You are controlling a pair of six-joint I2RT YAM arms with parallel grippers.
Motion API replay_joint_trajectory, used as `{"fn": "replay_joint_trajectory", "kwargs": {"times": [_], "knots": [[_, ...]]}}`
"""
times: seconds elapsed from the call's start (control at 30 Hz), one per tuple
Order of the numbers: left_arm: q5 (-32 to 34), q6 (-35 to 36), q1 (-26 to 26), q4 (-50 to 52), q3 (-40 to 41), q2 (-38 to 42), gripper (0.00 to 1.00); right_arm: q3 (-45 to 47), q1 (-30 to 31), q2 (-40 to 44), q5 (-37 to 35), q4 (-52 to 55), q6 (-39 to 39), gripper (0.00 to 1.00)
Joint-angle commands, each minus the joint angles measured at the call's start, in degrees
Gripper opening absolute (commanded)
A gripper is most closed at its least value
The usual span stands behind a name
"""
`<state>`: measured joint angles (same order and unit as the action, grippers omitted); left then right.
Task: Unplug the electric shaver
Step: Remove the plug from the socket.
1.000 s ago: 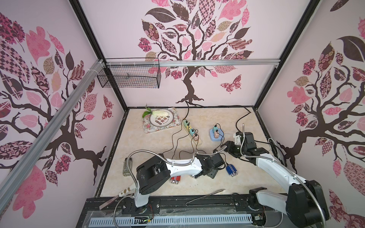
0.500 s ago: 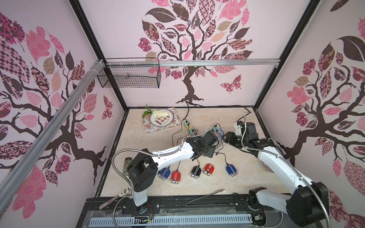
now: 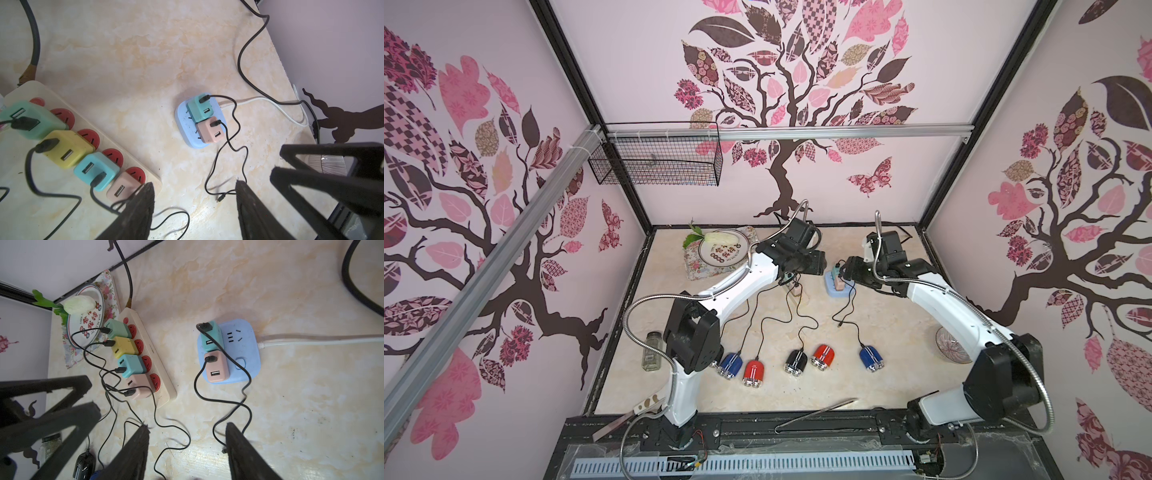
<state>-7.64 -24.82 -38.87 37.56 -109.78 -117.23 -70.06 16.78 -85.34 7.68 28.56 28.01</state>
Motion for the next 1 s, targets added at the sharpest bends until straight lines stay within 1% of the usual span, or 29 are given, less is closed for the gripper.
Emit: {"fn": "replay_joint_trajectory", "kwargs": {"times": [0.0,0.1,0.3,0.63,0.73,0.97], "knots": [[-4.7,0.6,0.9,3.1,-7.9,-4.1,0.63,-4.0,0.7,-3.2,-2.1,1.9,-2.1,0.62],[-5.6,-0.3,1.8,3.6,-12.0,-7.7,0.63,-5.9,0.9,-5.6,-2.9,2.5,-3.1,0.63],[-6.6,-2.2,3.1,3.7,-17.1,-13.5,0.62,-8.0,1.6,-9.3,-4.4,3.4,-4.5,0.63],[-8.5,-3.7,3.3,2.4,-20.4,-19.7,0.60,-10.1,2.3,-13.2,-5.8,4.1,-5.8,0.63],[-7.8,-4.6,3.3,2.3,-20.3,-20.3,0.60,-10.8,2.8,-14.3,-6.3,4.2,-6.0,0.63],[-3.5,-5.0,2.6,4.4,-20.5,-21.1,0.57,-12.0,3.9,-16.3,-7.5,4.4,-6.1,0.64]]}}
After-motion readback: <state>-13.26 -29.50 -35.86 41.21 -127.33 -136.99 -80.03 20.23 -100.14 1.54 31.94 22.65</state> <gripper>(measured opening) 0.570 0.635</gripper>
